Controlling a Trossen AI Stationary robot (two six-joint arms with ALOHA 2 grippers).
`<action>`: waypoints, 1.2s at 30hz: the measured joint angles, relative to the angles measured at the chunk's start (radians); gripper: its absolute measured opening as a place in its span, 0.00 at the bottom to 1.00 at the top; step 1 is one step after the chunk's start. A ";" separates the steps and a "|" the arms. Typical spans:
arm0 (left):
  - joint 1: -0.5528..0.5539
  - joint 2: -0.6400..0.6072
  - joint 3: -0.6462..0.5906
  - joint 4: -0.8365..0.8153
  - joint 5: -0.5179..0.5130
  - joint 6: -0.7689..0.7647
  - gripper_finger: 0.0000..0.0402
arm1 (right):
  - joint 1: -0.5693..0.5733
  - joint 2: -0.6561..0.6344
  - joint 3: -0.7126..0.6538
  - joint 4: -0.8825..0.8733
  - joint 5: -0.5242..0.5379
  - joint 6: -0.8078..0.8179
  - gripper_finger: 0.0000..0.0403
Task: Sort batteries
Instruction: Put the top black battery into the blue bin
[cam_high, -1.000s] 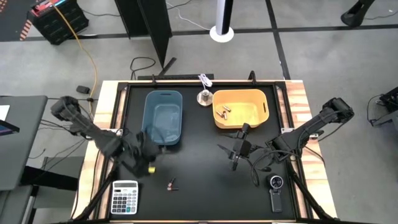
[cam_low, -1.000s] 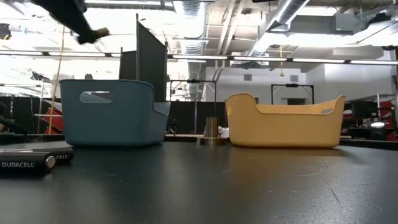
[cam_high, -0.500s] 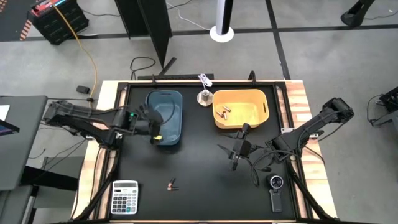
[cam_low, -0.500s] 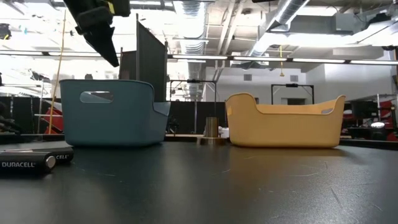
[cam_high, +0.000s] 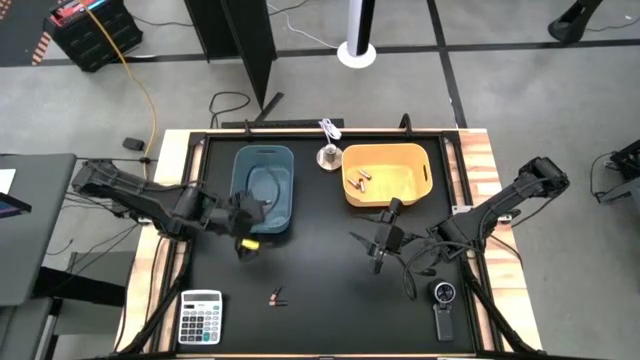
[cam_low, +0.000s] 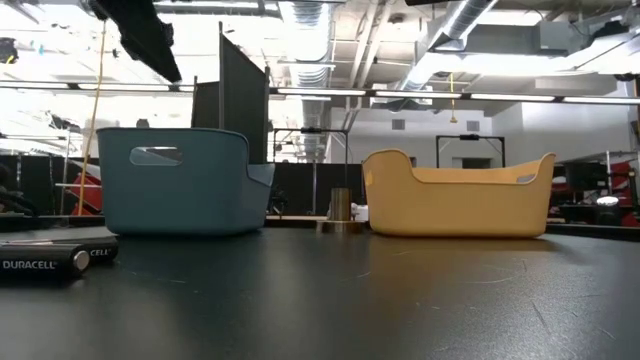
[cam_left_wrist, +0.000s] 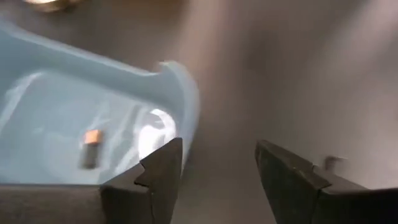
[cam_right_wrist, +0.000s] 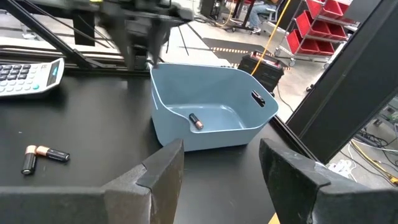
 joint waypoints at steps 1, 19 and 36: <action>-0.030 0.001 0.000 0.012 0.002 -0.011 0.48 | 0.000 0.000 0.000 0.000 0.000 0.000 0.56; -0.284 0.314 0.000 0.189 0.070 -0.393 0.41 | 0.000 0.000 0.000 -0.019 0.000 0.001 0.56; -0.279 0.476 0.000 0.232 0.085 -0.686 0.41 | 0.001 0.000 0.000 -0.041 -0.004 0.001 0.56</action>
